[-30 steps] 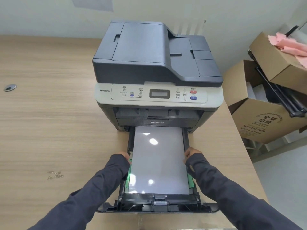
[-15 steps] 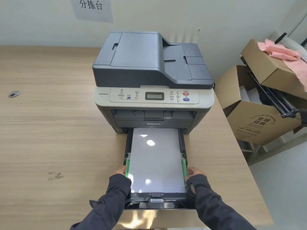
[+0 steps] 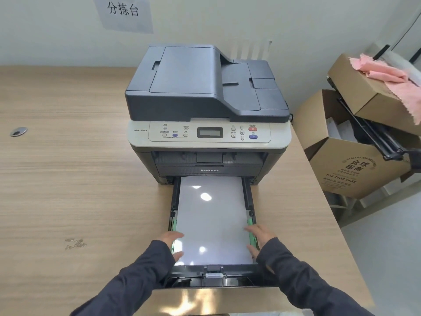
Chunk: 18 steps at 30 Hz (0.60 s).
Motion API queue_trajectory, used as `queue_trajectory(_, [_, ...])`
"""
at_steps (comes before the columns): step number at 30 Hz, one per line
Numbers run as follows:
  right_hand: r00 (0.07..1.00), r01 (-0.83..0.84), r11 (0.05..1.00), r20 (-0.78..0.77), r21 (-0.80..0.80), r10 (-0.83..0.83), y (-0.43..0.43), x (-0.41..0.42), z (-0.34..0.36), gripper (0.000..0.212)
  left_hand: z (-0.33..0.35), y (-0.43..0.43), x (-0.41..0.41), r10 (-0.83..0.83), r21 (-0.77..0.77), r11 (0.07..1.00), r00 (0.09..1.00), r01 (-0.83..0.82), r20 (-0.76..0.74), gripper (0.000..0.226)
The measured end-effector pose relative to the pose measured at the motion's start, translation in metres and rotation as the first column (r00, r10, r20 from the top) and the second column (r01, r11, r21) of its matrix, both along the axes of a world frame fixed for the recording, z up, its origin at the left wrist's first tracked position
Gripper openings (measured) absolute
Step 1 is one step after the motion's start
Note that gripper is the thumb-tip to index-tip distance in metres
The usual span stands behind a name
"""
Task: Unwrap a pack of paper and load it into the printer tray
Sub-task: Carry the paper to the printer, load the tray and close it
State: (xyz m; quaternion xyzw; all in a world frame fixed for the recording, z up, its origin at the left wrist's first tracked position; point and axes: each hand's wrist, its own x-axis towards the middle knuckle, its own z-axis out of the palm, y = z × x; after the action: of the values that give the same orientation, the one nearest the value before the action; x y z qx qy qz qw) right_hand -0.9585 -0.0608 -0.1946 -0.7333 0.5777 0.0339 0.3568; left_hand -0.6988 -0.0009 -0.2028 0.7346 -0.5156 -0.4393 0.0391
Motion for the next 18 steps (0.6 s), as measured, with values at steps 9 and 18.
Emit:
queue_trajectory(9, [0.777, -0.620, 0.747, 0.058, 0.241, 0.626, 0.025, 0.017, 0.007, 0.065, 0.015, 0.002, -0.032, -0.683, 0.240, 0.718, 0.728, 0.653, 0.064, 0.057])
queue_trajectory(18, [0.712, -0.672, 0.695, -0.034, 0.258, 0.701, 0.004, 0.023, 0.011, 0.061, 0.023, -0.007, -0.023, -0.762, 0.302, 0.643, 0.627, 0.704, 0.162, 0.060])
